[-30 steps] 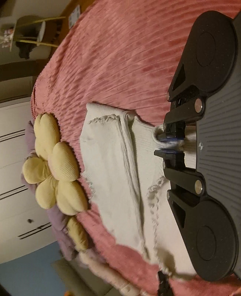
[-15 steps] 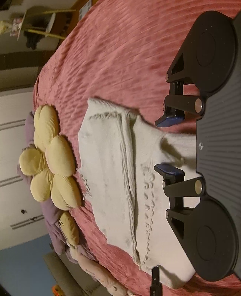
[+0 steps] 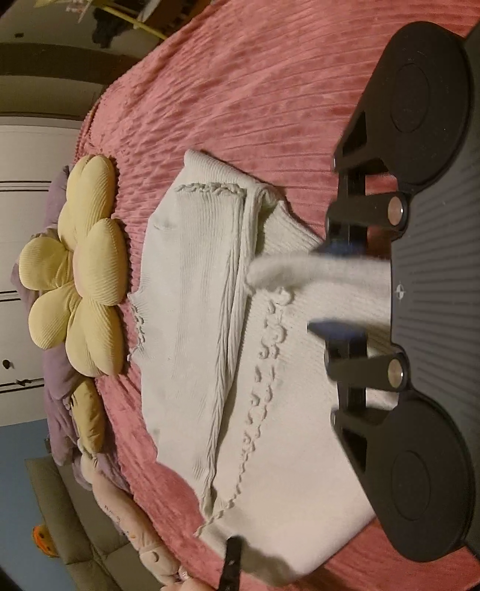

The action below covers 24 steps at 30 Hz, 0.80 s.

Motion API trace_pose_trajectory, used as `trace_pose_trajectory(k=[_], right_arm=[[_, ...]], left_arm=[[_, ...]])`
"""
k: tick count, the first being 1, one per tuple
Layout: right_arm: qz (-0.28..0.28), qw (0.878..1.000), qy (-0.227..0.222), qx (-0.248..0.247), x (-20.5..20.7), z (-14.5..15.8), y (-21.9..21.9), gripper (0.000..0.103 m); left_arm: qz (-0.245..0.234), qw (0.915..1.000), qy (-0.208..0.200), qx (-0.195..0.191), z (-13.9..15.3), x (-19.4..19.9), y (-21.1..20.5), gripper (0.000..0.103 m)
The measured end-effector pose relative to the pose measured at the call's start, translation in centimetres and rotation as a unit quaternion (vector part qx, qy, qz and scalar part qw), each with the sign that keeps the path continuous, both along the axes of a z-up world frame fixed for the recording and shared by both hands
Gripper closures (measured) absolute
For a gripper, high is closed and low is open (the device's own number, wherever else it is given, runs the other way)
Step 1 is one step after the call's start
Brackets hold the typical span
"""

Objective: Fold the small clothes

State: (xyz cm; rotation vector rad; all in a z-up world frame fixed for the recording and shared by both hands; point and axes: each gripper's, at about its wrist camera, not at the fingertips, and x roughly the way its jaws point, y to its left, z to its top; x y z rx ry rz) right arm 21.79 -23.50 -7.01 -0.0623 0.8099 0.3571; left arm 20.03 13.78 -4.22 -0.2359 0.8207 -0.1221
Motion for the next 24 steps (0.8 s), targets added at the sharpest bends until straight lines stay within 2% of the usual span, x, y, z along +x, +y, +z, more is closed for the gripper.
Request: trace_pose_trajectory(k=[4,7,8,10,11,13,15,21,24], right_arm=[[-0.011,1.000,0.000,0.001,0.5,-0.6,0.0,0.085],[-0.019,1.000,0.002,-0.001,0.7,-1.0,0.1,0.085],[-0.018,1.000,0.002,-0.005,0.6,-1.0,0.2,0.085],[-0.011,1.000,-0.003,-0.017,0.5,-1.0,0.5,0.085],[-0.007,1.000,-0.005,-0.024,0.5,-1.0,0.6,0.085],[-0.003,0.999,-0.009,-0.036,0.4,-0.9,0.9,0.085],[-0.007,0.999,-0.015,-0.044,0.2,-0.7,1.2,0.094],[-0.034,0.997,-0.064,-0.039,-1.3,1.1,1.3,0.095],[-0.037,0.994,-0.093,-0.037,-2.0,2.4,1.3,0.095]], left_arm=[[-0.015,0.9996,0.007,0.023,-0.6,0.5,-1.3,0.087],[-0.008,0.9995,0.015,0.026,-1.2,0.9,-1.5,0.073],[-0.008,0.9996,0.014,0.025,-1.2,0.9,-1.5,0.073],[-0.009,0.9992,0.007,0.039,-1.1,0.8,-1.7,0.076],[-0.010,0.9988,0.004,0.048,-1.0,0.7,-1.8,0.089],[-0.009,0.9980,-0.001,0.062,-0.8,0.6,-1.8,0.089],[-0.007,0.9974,-0.011,0.071,-0.4,0.2,-1.7,0.090],[0.006,0.9951,-0.041,0.089,1.4,-0.9,-1.0,0.092],[0.016,0.9953,-0.054,0.079,2.3,-1.2,-0.4,0.092]])
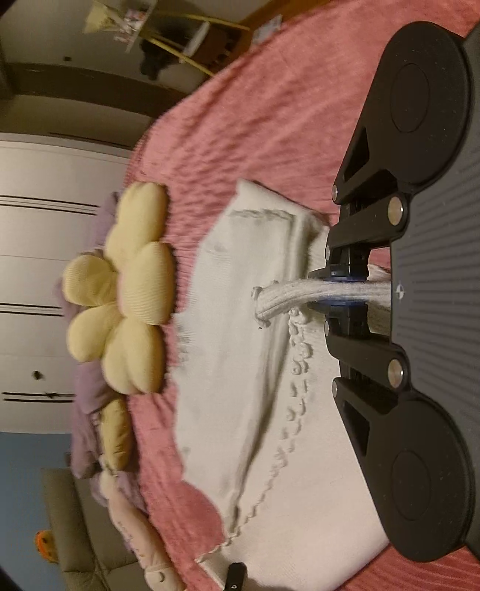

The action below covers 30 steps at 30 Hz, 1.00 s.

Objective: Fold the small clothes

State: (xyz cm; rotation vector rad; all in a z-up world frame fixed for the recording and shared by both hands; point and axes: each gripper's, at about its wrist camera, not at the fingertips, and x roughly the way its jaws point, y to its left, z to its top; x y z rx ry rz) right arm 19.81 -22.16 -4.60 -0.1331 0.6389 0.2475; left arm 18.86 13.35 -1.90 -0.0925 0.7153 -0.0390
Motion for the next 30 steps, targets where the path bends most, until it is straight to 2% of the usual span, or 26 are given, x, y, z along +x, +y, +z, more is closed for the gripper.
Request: trace_pose_trajectory(k=[5,12,17,22,28,30], right_arm=[[-0.004,0.999,-0.035,0.016,-0.2,2.1,-0.1,0.095],[-0.020,0.998,-0.052,0.007,2.7,2.5,0.2,0.095],[-0.050,0.997,-0.050,0.006,7.8,2.3,0.2,0.095],[-0.085,0.995,-0.046,-0.009,14.4,1.4,0.7,0.095],[-0.115,0.991,-0.045,-0.047,20.0,-0.6,2.0,0.096],[-0.128,0.989,-0.048,-0.057,21.5,-1.1,2.2,0.096]], left_arm=[[-0.005,0.9991,-0.033,-0.025,2.1,0.2,0.1,0.092],[-0.002,0.9989,-0.043,-0.017,2.6,5.6,-0.5,0.092],[0.017,0.9987,-0.046,-0.010,2.1,11.6,-0.5,0.093],[0.048,0.9986,-0.022,-0.004,0.3,17.1,0.0,0.093],[0.074,0.9969,-0.023,0.010,-0.9,21.2,0.0,0.092],[0.090,0.9954,-0.022,0.027,-1.6,22.5,-0.2,0.092]])
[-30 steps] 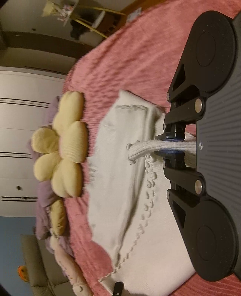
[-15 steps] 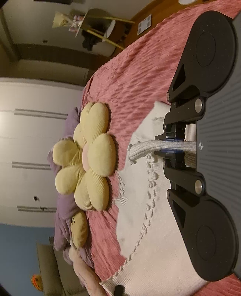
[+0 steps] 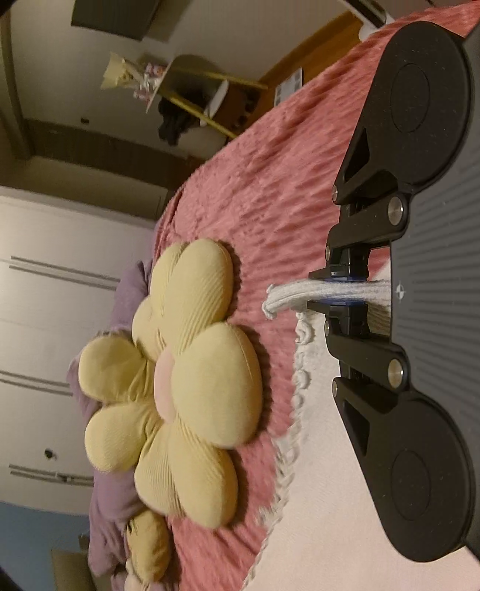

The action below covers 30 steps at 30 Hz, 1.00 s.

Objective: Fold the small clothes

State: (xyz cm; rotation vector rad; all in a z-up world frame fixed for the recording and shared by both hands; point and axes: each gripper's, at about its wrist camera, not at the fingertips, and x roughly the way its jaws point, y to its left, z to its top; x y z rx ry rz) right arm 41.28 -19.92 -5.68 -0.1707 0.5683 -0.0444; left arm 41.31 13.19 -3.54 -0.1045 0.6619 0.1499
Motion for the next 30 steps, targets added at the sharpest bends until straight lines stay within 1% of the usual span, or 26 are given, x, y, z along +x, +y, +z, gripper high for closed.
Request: trace_pose_trajectory(k=[2,4,5,6,7,8,10,11,12,14,15,17,18,19,22,23,25,26,27,28,29,30], right_arm=[[-0.015,1.000,0.002,-0.010,1.3,-0.8,0.2,0.096],[-0.024,1.000,0.012,-0.012,2.3,-1.8,0.2,0.095],[-0.028,0.999,0.021,-0.010,2.6,-2.4,0.1,0.095],[-0.028,0.999,0.031,-0.006,2.9,-3.1,0.0,0.091],[-0.025,0.999,0.039,-0.004,3.0,-3.6,0.0,0.087],[-0.026,0.999,0.044,-0.007,2.9,-4.2,0.0,0.080],[-0.031,0.999,0.035,0.005,2.4,-4.3,-0.6,0.071],[-0.039,0.999,0.029,0.021,2.0,-3.9,-1.1,0.058],[-0.047,0.998,0.020,0.034,1.4,-3.4,-1.6,0.049],[-0.048,0.998,-0.015,0.045,-0.3,-2.4,-2.0,0.048],[-0.044,0.998,-0.028,0.042,-1.1,-2.0,-1.7,0.048],[-0.029,0.998,-0.043,0.044,-2.4,-1.3,-0.8,0.048],[-0.016,0.997,-0.046,0.056,-3.0,-1.0,-0.1,0.048],[-0.004,0.997,-0.045,0.066,-3.4,-0.8,0.6,0.048],[0.049,0.995,-0.033,0.084,-4.0,-1.1,3.9,0.048],[0.065,0.994,-0.031,0.078,-4.0,-1.4,5.0,0.048],[0.093,0.994,-0.035,0.052,-4.1,-2.5,6.8,0.045],[0.100,0.994,-0.035,0.035,-4.0,-3.2,7.3,0.044],[0.099,0.995,-0.030,0.010,-3.8,-4.1,7.7,0.043],[0.094,0.995,-0.023,-0.010,-3.6,-4.7,7.6,0.043],[0.084,0.996,-0.020,-0.024,-3.3,-5.1,7.2,0.042],[0.075,0.997,-0.023,-0.008,-3.1,-5.2,6.1,0.036]], left_arm=[[0.014,0.9997,0.018,0.003,-1.3,1.0,-0.2,0.091],[0.026,0.9985,0.047,0.002,-2.8,1.7,-0.3,0.084],[0.025,0.9977,0.063,0.006,-3.5,1.8,-0.4,0.076],[0.019,0.9973,0.071,0.008,-4.0,1.6,-0.6,0.070],[0.013,0.9974,0.070,0.014,-4.2,1.2,-0.8,0.062],[0.010,0.9978,0.063,0.020,-4.2,0.7,-0.8,0.055],[0.009,0.9979,0.061,0.020,-3.9,0.0,-0.8,0.047],[0.009,0.9980,0.062,0.013,-3.7,-0.3,-0.7,0.045],[0.008,0.9982,0.059,0.006,-3.2,-0.7,-0.7,0.044],[0.015,0.9987,0.048,0.005,-2.4,-1.3,-1.1,0.035],[0.017,0.9991,0.040,0.003,-1.9,-1.6,-1.4,0.034],[0.012,0.9995,0.028,-0.008,-1.2,-2.0,-2.3,0.025],[0.008,0.9996,0.023,-0.013,-1.0,-2.1,-2.9,0.022],[0.003,0.9997,0.021,-0.015,-0.9,-2.2,-3.5,0.016],[-0.011,0.9998,0.017,-0.004,-1.8,-2.0,-5.2,0.012],[-0.014,0.9998,0.015,0.000,-2.4,-1.9,-5.4,0.010],[-0.015,0.9996,0.021,0.015,-4.1,-1.7,-5.5,0.009],[-0.012,0.9994,0.027,0.019,-5.0,-1.6,-5.3,0.009],[-0.009,0.9995,0.021,0.020,-5.7,-1.8,-4.8,0.008],[-0.007,0.9997,0.008,0.022,-6.2,-2.1,-4.4,0.005],[0.002,0.9998,0.005,0.019,-6.5,-2.3,-3.9,0.005],[0.010,0.9999,0.006,-0.008,-6.6,-2.3,-3.0,0.005]])
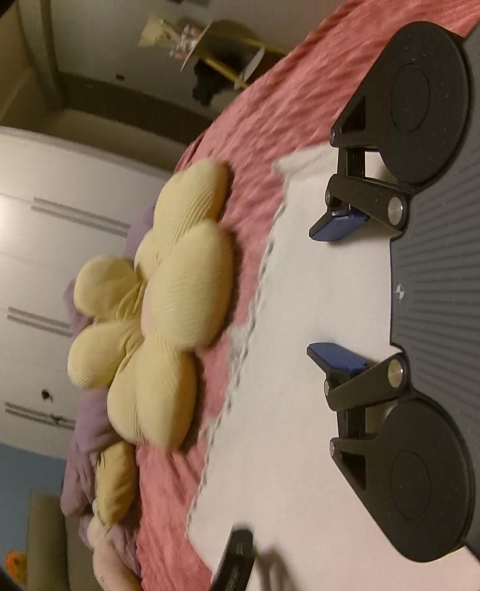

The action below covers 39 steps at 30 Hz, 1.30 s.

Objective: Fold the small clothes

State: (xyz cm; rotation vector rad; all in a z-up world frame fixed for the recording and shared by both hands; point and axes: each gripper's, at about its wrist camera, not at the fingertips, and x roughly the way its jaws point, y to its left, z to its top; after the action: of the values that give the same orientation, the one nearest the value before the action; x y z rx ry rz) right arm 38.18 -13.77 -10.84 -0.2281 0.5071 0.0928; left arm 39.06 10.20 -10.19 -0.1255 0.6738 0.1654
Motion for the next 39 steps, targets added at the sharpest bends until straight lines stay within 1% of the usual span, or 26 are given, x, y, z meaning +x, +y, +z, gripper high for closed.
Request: trace_pose_trajectory(k=[1,2,3,4,5,6,8,9,10,12,14,16,18,19,22,24,26,27,29,31,32,33,34,35,37,39], right_arm=[[-0.013,1.000,0.000,0.021,0.3,0.1,-1.0,0.034],[-0.030,0.999,-0.001,0.036,0.3,0.2,-2.0,0.033],[-0.049,0.998,-0.002,0.047,0.5,0.3,-3.2,0.033],[-0.063,0.996,0.001,0.061,0.5,0.1,-4.4,0.033],[-0.077,0.994,0.006,0.079,0.7,0.0,-5.6,0.033],[-0.098,0.991,0.007,0.093,0.8,0.0,-6.6,0.032],[-0.135,0.983,0.009,0.122,0.6,-0.1,-8.5,0.031],[-0.150,0.980,0.008,0.134,0.4,0.0,-9.3,0.031],[-0.160,0.977,0.007,0.139,0.2,0.0,-9.8,0.031],[-0.179,0.975,0.009,0.130,-0.1,0.4,-10.3,0.030],[-0.166,0.978,0.012,0.127,-1.3,1.2,-10.8,0.029],[-0.136,0.982,0.022,0.131,-3.6,2.3,-11.0,0.029],[-0.102,0.984,0.031,0.145,-6.4,3.1,-10.8,0.029],[-0.087,0.985,0.036,0.147,-8.0,3.3,-10.6,0.029],[-0.062,0.987,0.057,0.137,-12.1,2.9,-9.7,0.029],[-0.052,0.989,0.070,0.122,-13.7,2.0,-9.2,0.030],[-0.063,0.990,0.084,0.095,-14.1,1.1,-9.2,0.033],[-0.071,0.991,0.076,0.080,-14.3,0.7,-9.6,0.033],[-0.091,0.992,0.066,0.056,-14.5,0.7,-10.4,0.031],[-0.105,0.990,0.070,0.069,-14.6,1.2,-11.3,0.031],[-0.109,0.990,0.065,0.056,-14.8,1.5,-11.1,0.030],[-0.107,0.992,0.055,0.028,-15.2,1.8,-10.6,0.029],[-0.107,0.993,0.050,0.012,-15.3,2.0,-10.2,0.029],[-0.112,0.993,0.048,0.008,-15.5,2.4,-10.0,0.029],[-0.118,0.992,0.036,0.019,-16.0,3.2,-9.7,0.029],[-0.113,0.993,0.031,0.029,-16.3,3.9,-9.0,0.030]], left_arm=[[0.007,0.9998,-0.006,-0.019,0.0,-0.1,0.8,0.005],[0.017,0.9995,-0.010,-0.026,0.0,-0.3,1.4,0.005],[0.029,0.9992,-0.007,-0.025,0.0,-0.3,1.9,0.004],[0.038,0.9987,0.000,-0.035,-0.2,-0.3,2.7,0.003],[0.043,0.9975,0.000,-0.056,-0.2,-0.5,3.4,0.003],[0.055,0.9962,-0.003,-0.068,-0.2,-0.8,4.1,0.003],[0.074,0.9959,-0.002,-0.053,0.2,-1.4,4.6,0.003],[0.074,0.9960,-0.002,-0.050,0.5,-1.8,4.8,0.003],[0.075,0.9961,-0.001,-0.047,0.9,-2.5,5.1,0.004],[0.065,0.9972,0.001,-0.037,1.8,-4.3,5.4,0.004],[0.032,0.9986,0.015,-0.040,2.5,-6.2,5.6,0.004],[-0.001,0.9969,0.011,-0.078,3.0,-9.2,5.9,0.004],[-0.017,0.9935,0.013,-0.112,2.9,-11.7,6.0,0.004],[-0.020,0.9924,0.020,-0.119,2.6,-12.5,6.0,0.004],[-0.015,0.9925,0.047,-0.112,1.3,-13.9,5.6,0.004],[-0.010,0.9947,0.042,-0.094,1.1,-14.4,5.4,0.005],[0.007,0.9976,0.045,-0.053,1.3,-14.5,5.2,0.004],[0.018,0.9978,0.049,-0.039,1.4,-14.5,5.3,0.004],[0.032,0.9966,0.055,-0.053,1.5,-14.7,6.1,0.004],[0.047,0.9949,0.058,-0.068,1.8,-14.8,7.1,0.004],[0.051,0.9942,0.057,-0.075,2.0,-14.9,7.4,0.004],[0.052,0.9936,0.055,-0.084,2.3,-15.1,7.7,0.004],[0.052,0.9930,0.051,-0.093,2.6,-15.1,7.8,0.005],[0.052,0.9924,0.045,-0.102,2.9,-15.2,7.8,0.005],[0.037,0.9883,0.036,-0.143,3.3,-15.0,8.1,0.005],[0.023,0.9808,0.041,-0.189,3.3,-14.0,8.2,0.005]])
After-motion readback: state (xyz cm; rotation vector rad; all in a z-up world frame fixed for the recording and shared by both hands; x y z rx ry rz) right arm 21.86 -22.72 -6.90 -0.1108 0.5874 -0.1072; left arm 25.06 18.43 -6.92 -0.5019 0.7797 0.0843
